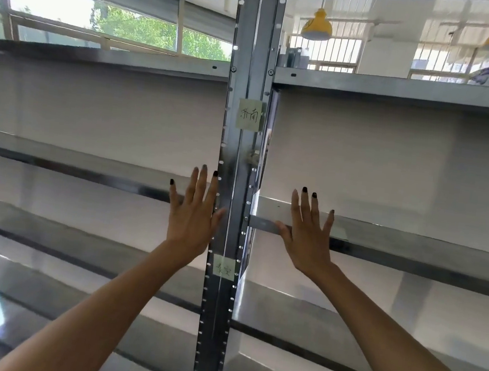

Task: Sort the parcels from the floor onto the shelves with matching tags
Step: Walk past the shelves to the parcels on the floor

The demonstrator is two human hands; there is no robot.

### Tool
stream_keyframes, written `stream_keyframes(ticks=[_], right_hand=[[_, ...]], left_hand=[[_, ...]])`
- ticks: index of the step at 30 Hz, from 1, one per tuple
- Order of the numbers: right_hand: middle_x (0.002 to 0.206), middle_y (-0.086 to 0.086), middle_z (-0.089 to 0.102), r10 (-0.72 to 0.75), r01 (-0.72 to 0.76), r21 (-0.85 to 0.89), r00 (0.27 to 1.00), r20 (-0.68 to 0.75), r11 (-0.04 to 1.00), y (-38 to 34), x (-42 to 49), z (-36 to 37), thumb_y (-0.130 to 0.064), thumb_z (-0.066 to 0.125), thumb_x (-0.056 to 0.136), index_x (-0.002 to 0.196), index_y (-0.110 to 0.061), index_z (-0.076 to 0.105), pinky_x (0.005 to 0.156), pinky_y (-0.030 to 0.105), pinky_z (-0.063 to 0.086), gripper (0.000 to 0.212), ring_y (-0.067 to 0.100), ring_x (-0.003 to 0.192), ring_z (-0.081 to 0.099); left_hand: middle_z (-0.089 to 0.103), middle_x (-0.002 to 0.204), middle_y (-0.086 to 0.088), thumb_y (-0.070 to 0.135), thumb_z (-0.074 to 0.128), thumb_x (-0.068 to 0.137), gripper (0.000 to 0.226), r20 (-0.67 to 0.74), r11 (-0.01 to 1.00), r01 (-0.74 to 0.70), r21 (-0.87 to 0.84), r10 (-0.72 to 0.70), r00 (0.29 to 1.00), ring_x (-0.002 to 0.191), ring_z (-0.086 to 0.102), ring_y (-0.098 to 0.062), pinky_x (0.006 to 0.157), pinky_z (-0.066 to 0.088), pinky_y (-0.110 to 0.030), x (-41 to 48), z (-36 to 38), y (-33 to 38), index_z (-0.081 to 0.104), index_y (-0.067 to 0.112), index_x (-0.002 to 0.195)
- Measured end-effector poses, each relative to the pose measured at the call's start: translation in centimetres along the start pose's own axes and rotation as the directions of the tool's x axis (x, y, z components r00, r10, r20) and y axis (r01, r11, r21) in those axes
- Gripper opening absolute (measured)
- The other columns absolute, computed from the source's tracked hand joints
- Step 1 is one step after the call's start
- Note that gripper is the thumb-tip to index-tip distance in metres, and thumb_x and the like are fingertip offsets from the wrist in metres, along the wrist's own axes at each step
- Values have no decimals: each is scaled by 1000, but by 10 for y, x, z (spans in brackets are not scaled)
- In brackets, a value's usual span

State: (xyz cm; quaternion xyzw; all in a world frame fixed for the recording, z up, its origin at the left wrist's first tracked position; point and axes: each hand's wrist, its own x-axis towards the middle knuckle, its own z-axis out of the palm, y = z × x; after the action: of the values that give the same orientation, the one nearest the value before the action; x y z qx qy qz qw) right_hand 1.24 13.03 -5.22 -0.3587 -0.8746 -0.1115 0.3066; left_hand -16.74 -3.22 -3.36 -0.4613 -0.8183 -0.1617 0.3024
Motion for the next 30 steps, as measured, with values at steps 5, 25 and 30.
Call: stream_keyframes(ticks=[5, 25, 30], right_hand=[[159, 3, -12, 52, -52, -34, 999, 10, 998, 14, -8, 5, -66, 5, 86, 148, -23, -14, 114, 60, -2, 77, 23, 146, -11], [159, 4, -11, 358, -358, -292, 932, -59, 887, 198, -119, -81, -68, 4, 83, 148, -22, -10, 115, 57, -2, 81, 24, 146, -10], [159, 2, -14, 415, -413, -315, 908, -67, 854, 257, -161, -112, -67, 5, 85, 148, -23, -14, 114, 57, -4, 79, 23, 146, -12]], left_hand=[[-29, 154, -4, 59, -6, 85, 72, 2, 996, -63, -66, 63, 998, 142, -25, -22, 115, -9, -56, 7, 12, 20, -23, 23, 144], [-20, 157, -6, 61, 3, 86, 75, -71, 865, -392, -313, 390, 918, 145, -15, -25, 115, -4, -56, 6, 35, 274, -19, 22, 146], [-20, 157, -5, 62, 0, 86, 73, -90, 821, -473, -320, 471, 877, 144, -17, -24, 116, 2, -58, -6, 26, 343, -27, 23, 142]])
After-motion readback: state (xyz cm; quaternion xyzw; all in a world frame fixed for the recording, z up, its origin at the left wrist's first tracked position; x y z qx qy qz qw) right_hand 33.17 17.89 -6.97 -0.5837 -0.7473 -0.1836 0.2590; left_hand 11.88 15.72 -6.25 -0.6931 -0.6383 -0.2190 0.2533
